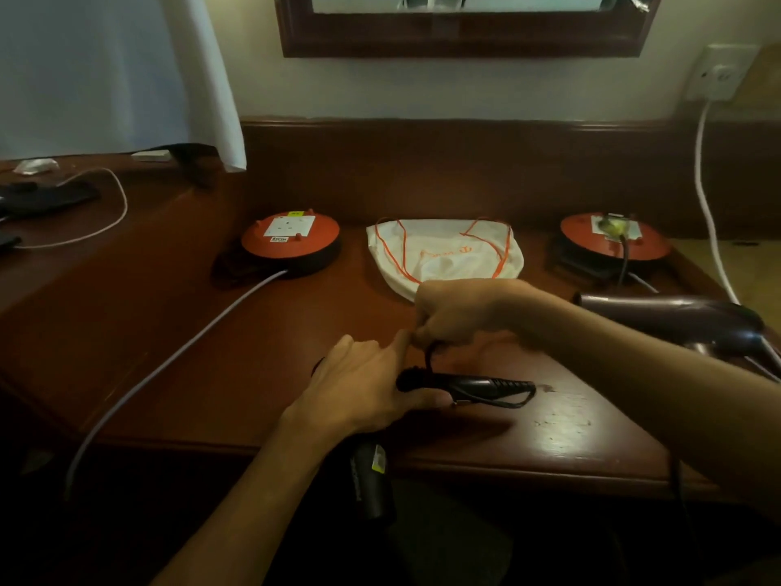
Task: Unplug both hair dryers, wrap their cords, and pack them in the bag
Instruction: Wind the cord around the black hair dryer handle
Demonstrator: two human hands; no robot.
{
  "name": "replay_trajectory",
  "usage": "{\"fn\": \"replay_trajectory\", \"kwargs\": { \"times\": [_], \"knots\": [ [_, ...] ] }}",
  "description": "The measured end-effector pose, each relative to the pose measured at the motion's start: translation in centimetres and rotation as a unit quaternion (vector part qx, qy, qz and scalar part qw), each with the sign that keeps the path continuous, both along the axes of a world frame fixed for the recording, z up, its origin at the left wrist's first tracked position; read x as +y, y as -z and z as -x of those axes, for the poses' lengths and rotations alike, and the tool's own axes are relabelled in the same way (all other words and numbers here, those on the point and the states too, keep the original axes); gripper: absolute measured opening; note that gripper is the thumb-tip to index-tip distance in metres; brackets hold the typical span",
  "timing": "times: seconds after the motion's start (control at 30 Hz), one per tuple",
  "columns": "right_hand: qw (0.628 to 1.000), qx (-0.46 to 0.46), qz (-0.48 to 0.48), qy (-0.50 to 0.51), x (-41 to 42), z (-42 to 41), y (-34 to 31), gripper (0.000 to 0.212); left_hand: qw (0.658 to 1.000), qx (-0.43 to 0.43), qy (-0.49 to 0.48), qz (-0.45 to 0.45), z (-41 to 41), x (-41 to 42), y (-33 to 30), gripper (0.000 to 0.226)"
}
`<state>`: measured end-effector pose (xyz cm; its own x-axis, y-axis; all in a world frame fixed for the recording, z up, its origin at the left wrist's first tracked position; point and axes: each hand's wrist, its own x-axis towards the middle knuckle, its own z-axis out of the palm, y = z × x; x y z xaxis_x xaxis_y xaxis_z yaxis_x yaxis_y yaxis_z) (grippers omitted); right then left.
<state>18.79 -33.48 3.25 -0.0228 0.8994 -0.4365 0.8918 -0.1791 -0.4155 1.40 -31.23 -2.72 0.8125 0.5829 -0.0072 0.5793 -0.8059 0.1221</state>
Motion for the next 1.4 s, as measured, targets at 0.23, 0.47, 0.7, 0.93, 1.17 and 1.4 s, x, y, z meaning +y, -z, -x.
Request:
{"fn": "replay_trajectory", "kwargs": {
  "times": [0.23,0.47,0.7,0.93,1.17,1.4],
  "knots": [
    [0.996,0.067,-0.046,0.043,-2.9,1.6,-0.7,0.024,0.998,-0.034,-0.027,0.049,1.0,2.2,-0.5,0.052],
    [0.967,0.216,-0.127,0.053,-7.4,1.1,-0.6,0.023,0.98,-0.156,-0.097,0.076,2.2,2.5,-0.4,0.042],
    [0.975,-0.003,-0.193,-0.114,-9.0,0.9,4.3,0.062,0.977,-0.176,-0.107,0.06,2.2,2.7,0.1,0.053],
    [0.961,-0.04,-0.272,-0.032,-9.0,0.5,5.2,0.015,0.964,-0.201,-0.141,0.105,2.5,3.0,0.1,0.048],
    [0.983,0.054,-0.173,0.01,-6.9,-3.0,7.2,0.022,0.935,-0.268,-0.072,0.22,4.7,2.9,0.3,0.038],
    [0.99,0.03,-0.12,-0.068,-1.5,-3.9,6.2,0.034,0.991,-0.113,-0.018,0.072,3.6,1.1,-0.4,0.077]
  ]
}}
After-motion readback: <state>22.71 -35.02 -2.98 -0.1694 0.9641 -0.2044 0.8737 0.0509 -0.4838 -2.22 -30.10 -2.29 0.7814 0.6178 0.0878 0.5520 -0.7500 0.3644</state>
